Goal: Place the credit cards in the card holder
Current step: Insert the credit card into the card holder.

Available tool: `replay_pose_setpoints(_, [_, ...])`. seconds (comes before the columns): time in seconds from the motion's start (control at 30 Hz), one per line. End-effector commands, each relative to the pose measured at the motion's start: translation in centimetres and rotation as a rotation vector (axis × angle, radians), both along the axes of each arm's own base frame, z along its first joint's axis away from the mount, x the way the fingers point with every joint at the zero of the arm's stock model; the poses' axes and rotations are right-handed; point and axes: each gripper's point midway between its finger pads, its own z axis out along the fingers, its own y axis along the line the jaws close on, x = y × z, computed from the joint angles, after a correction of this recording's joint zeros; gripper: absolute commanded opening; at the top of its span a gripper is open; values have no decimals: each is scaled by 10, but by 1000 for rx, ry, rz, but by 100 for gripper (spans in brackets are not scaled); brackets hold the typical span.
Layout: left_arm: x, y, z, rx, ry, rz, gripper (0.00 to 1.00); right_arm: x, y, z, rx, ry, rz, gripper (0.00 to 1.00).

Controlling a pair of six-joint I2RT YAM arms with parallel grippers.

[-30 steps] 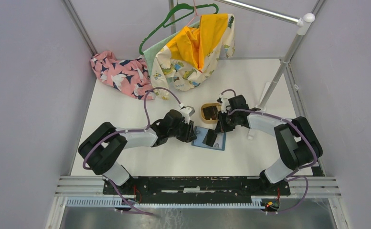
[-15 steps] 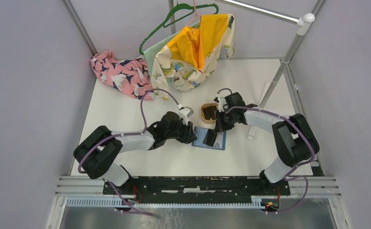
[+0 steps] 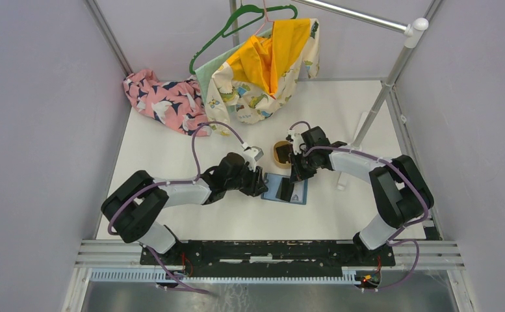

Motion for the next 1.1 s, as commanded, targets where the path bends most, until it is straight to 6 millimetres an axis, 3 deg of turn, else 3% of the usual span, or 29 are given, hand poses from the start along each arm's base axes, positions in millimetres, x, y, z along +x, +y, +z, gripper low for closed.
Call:
replay_pose_setpoints(0.0, [2,-4,4,-21,-20,6,43,-3,-10,-9,-77,4,10,0])
replay_pose_setpoints(0.2, [1,-7,3,-19,-17,-3,42,0,-8,-10,-80,6,2,0])
replay_pose_setpoints(0.53, [-4,-9,-4,-15,-1,-19,43,8,27,1,97,14,23,0])
replay_pose_setpoints(0.8, [-3,-12,1,-56,11,1,43,5,41,5,184,19,71,10])
replay_pose_setpoints(0.9, [-2,-10,7,-62,12,25,47,5,41,5,185,9,83,13])
replay_pose_setpoints(1.07, [-2,-8,40,-117,8,66,49,3,40,2,188,10,84,13])
